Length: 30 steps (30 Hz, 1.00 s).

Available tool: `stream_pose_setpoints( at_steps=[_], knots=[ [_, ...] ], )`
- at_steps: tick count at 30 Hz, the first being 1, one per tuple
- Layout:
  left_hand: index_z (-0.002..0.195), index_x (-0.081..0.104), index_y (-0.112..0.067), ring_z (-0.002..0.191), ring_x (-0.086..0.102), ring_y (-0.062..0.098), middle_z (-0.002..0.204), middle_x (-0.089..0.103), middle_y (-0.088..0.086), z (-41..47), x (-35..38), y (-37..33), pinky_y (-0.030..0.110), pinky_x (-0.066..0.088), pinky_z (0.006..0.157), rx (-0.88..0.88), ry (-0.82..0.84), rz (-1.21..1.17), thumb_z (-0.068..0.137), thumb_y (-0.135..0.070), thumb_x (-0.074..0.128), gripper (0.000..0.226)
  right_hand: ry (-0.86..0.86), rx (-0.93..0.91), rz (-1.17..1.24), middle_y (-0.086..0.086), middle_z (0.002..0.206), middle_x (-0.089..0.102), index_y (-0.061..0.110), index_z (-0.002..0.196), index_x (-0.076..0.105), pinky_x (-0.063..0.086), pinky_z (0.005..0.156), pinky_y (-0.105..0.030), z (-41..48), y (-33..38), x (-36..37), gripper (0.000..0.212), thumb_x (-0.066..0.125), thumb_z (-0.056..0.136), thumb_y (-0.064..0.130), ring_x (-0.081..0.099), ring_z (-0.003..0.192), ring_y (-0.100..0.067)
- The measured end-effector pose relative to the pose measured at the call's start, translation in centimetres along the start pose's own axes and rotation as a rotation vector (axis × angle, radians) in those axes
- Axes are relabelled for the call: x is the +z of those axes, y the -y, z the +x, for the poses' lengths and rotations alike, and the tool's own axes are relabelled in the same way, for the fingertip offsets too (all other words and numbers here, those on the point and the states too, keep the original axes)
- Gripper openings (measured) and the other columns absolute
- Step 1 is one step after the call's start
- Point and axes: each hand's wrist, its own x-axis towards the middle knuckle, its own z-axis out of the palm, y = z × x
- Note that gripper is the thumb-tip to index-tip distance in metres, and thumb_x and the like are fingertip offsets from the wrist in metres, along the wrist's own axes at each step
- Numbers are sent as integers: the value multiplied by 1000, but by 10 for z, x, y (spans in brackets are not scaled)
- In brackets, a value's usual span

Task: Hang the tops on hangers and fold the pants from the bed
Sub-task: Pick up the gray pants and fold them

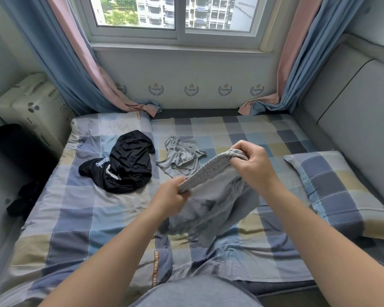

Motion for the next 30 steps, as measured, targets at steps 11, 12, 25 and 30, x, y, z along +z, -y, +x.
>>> stream_pose_setpoints(
  at_steps=[11, 12, 25, 30],
  knots=[
    [81, 62, -24, 87, 62, 28, 86, 66, 1, -7, -24, 79, 34, 50, 70, -479, -125, 263, 79, -2, 52, 24, -126, 233, -215, 4, 67, 59, 17, 75, 57, 41, 58, -33, -2, -88, -43, 22, 75, 88, 12, 50, 64, -18],
    [82, 62, -24, 87, 62, 28, 86, 66, 1, -7, -27, 84, 34, 50, 71, -508, -117, 258, 79, -3, 52, 24, -104, 267, -272, 1, 69, 61, 19, 76, 58, 41, 59, -33, -5, -96, -44, 22, 70, 87, 5, 52, 66, -21],
    [104, 67, -4, 73, 64, 23, 93, 66, 18, -2, -57, 79, 28, 58, 53, -743, 55, -774, 91, 16, 29, 45, -26, 861, -157, -18, 75, 65, 9, 90, 68, 46, 43, -23, -29, -143, -42, 35, 37, 91, -8, 59, 44, -23],
    [97, 63, 0, 78, 64, 24, 86, 63, 19, -1, -54, 68, 30, 62, 58, -718, -28, -1198, 92, 7, 35, 30, -54, 996, 346, -16, 75, 61, 9, 99, 62, 53, 49, -26, -32, -126, -33, 30, 36, 95, -7, 62, 59, -23]
  ],
)
